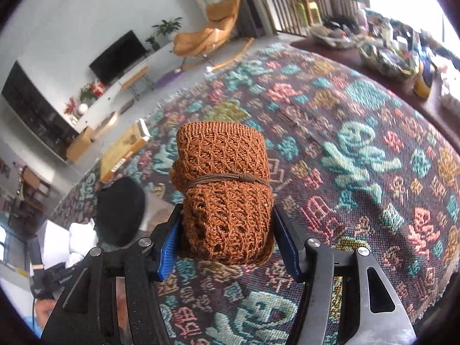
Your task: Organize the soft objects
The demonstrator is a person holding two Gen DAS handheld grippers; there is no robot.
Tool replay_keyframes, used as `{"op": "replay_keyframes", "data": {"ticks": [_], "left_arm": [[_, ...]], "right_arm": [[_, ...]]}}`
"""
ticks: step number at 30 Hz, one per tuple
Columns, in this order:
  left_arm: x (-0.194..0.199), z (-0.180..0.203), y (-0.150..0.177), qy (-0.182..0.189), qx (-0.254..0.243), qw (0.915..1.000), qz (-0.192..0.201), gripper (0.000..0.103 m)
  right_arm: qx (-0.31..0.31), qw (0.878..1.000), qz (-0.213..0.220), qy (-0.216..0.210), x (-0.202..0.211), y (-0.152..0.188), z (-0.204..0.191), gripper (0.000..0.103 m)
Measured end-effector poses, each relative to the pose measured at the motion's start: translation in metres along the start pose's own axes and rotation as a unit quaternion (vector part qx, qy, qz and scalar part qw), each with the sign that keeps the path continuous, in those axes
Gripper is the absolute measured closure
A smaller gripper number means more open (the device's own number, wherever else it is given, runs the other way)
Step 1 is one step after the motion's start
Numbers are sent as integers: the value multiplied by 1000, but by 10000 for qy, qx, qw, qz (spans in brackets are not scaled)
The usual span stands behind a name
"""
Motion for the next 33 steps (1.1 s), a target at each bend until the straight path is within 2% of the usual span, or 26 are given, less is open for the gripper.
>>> {"op": "replay_keyframes", "data": {"ticks": [4,7,10,13,14,15,16,17,19,22,25,27,30,31,33], "left_arm": [[85,-21,18,582,336,9955,673,55],[153,-54,53,564,473,9922,1009,55],[206,-104,101,22,667,9920,1071,54],[239,-153,153,-923,868,9880,882,53],[245,-168,170,-1281,960,9840,785,45],[248,-184,185,-1545,1102,9794,688,37],[249,-199,199,-1691,1301,9751,610,14],[250,-212,211,-1739,1531,9708,617,1],[250,-232,231,-1759,1908,9632,706,1],[249,-240,246,-1703,2180,9575,820,1],[245,-222,244,-1527,2114,9599,1031,1],[243,-197,235,-1250,1854,9671,1218,1],[239,-131,218,-697,1239,9775,1558,1],[233,-105,214,-446,1004,9807,1619,1],[217,-57,204,66,596,9854,1594,1]], "right_arm": [[669,9947,-220,-751,30,34,-91,41],[1043,9814,-630,-1484,39,82,-167,41],[1381,9583,-1165,-2215,42,140,-246,41],[1705,9309,-1704,-2744,40,200,-321,40],[1833,9222,-1858,-2855,38,220,-343,39],[1946,9121,-2032,-2982,36,239,-364,32],[2039,9046,-2202,-3027,33,256,-383,29],[2134,9009,-2336,-2971,28,271,-397,27],[2312,8976,-2422,-2869,25,290,-410,26],[2483,9060,-2043,-2755,32,290,-394,26],[2615,9275,-1422,-2261,30,273,-347,26],[2563,9477,-937,-1653,20,257,-299,25],[2077,9761,-346,-530,4,239,-200,25],[1827,9828,-238,-109,-2,234,-163,25],[1347,9883,-126,703,-13,228,-98,25]]}}
Point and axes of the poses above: each gripper's, at about its wrist camera, not at the fingertips, and x roughly against the way its jaws point, z to its right, y to its underside, the point moved 1 cm from there along -x, roughly the way its jaws point, and after that the axes turned 12 degrees about -x, right-handed, at the moved point
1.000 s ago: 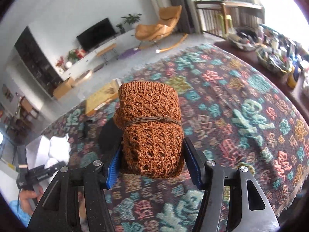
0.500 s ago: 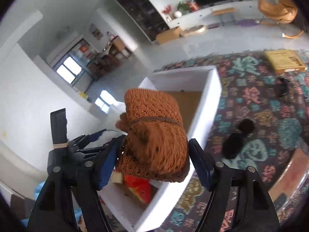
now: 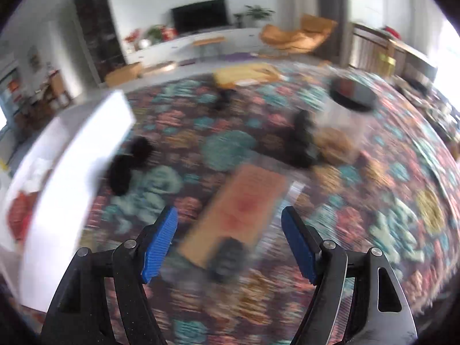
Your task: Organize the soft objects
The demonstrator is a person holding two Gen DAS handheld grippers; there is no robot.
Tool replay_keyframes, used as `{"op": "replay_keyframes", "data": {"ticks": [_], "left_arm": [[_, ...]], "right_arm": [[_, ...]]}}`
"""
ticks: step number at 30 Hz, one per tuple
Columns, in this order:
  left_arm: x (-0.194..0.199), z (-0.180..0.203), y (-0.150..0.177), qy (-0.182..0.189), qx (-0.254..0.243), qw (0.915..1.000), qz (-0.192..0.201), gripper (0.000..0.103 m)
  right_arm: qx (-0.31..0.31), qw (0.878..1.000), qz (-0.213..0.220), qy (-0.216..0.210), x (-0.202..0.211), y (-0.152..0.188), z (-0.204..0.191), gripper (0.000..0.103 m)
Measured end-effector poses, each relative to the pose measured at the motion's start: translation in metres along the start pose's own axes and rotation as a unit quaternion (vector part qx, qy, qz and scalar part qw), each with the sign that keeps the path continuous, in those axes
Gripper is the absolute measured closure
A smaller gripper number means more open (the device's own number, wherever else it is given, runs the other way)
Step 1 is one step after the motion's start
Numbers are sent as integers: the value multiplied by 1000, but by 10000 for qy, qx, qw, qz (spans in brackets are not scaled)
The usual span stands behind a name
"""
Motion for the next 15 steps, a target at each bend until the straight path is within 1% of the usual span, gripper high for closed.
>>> {"op": "replay_keyframes", "data": {"ticks": [1,2,3,4,6,8,9,11,13,15], "left_arm": [[-14,22,6,253,-97,9996,-104,1],[-30,41,11,469,-183,9984,-257,1],[-49,57,17,608,-266,9968,-440,1],[-69,69,25,630,-334,9956,-615,1],[-108,81,37,378,-399,9940,-942,1],[-138,78,43,31,-428,9929,-1107,1],[-148,73,45,-174,-428,9924,-1138,1],[-166,62,47,-514,-400,9906,-1202,1],[-174,49,53,-702,-344,9895,-1216,1],[-184,43,57,-836,-360,9878,-1267,1]], "right_arm": [[-239,9991,-72,334,-7,4,27,25],[-480,9972,-170,555,-12,9,50,25],[-710,9949,-276,656,-16,14,69,25],[-895,9930,-340,692,-19,17,82,25],[-976,9918,-283,775,-20,25,92,26],[-808,9925,-147,907,-18,28,88,25],[-805,9922,-119,945,-20,28,87,24],[-909,9919,-10,890,-21,28,88,20],[-914,9918,121,881,-21,30,88,17],[-882,9920,143,890,-18,33,87,17]]}}
Point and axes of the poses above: each gripper's, at about its wrist camera, not at the fingertips, and x roughly against the way its jaws point, z to its right, y to its underside, the point moved 1 cm from there along -x, roughly the way its jaws point, and after that the axes turned 12 degrees about -x, right-handed, at the moved point
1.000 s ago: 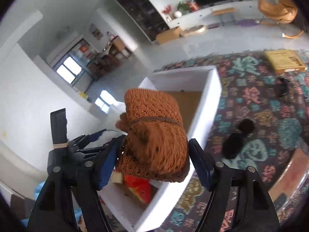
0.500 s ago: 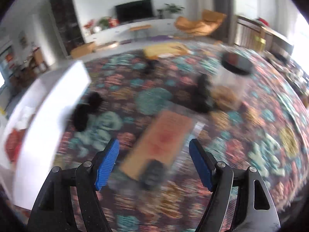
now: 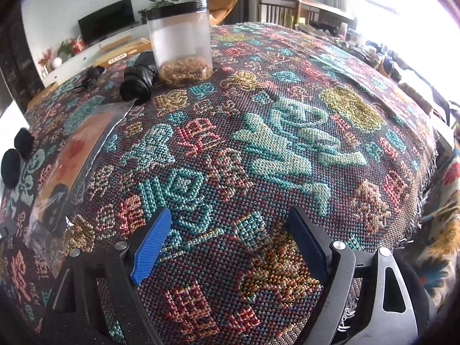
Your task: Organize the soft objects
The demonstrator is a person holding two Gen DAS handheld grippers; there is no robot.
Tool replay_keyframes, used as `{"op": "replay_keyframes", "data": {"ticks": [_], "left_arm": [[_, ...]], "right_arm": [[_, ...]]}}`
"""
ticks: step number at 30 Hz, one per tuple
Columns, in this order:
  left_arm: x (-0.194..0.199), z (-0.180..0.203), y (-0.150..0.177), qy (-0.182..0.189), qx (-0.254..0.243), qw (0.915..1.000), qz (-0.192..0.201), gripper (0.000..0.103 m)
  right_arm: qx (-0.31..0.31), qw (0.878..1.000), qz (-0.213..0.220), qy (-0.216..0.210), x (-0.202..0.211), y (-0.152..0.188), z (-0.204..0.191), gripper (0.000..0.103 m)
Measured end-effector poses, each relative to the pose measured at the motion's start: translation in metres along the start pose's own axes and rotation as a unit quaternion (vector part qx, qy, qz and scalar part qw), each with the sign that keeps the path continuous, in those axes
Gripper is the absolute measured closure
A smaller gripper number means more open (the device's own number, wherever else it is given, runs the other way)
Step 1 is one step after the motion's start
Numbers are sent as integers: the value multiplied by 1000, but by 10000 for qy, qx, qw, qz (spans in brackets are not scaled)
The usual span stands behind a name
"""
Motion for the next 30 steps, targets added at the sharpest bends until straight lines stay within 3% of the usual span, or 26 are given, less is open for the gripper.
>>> {"op": "replay_keyframes", "data": {"ticks": [3,30], "left_arm": [[-4,8,2,-327,-346,9986,231,0],[-4,5,7,-345,-249,9985,348,0]], "right_arm": [[1,10000,26,-43,3,4,1,16],[50,10000,71,-46,3,7,-2,16]]}}
Point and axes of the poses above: each gripper's, at about its wrist camera, not at the fingertips, and x roughly against the way its jaws point, z to its right, y to its underside, the point moved 1 cm from there along -x, roughly the way its jaws point, and after that the axes turned 12 degrees about -x, right-handed, at the moved point
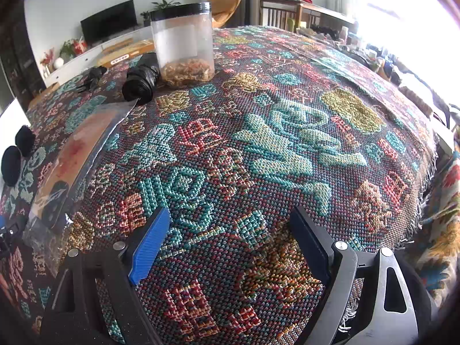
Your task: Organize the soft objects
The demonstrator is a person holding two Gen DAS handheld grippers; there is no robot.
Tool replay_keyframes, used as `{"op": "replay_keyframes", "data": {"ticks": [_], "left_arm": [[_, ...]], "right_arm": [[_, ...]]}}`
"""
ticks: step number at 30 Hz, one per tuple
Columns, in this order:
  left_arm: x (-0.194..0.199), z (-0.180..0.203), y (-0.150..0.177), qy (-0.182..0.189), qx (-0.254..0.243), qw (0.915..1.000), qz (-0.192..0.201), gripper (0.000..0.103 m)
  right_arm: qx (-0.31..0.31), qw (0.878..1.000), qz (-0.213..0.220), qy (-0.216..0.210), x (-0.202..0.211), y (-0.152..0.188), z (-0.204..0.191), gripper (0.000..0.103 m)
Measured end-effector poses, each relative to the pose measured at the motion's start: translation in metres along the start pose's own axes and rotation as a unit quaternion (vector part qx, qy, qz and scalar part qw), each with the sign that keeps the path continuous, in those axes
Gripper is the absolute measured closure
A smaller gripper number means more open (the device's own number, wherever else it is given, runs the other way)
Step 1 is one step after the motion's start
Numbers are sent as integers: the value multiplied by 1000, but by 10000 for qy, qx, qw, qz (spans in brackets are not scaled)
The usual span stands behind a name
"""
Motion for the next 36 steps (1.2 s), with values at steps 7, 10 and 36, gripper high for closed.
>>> {"op": "replay_keyframes", "data": {"ticks": [7,10,36], "left_arm": [[0,0,0,-5,0,10000,-1,0],[0,0,0,-7,0,10000,0,0],[1,0,0,-4,-3,10000,1,0]], "right_arm": [[7,10000,0,-4,0,0,0,15],[23,10000,-9,-23,0,0,0,14],[40,10000,-17,-40,0,0,-1,14]]}}
Point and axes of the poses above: each gripper's, at about its wrist camera, not at the fingertips, and x roughly against the way its jaws point, z to its right, y to its underside, the point moved 1 cm from there along -x, roughly the way its jaws point, and after that the axes turned 12 degrees about -x, right-handed, at the moved point
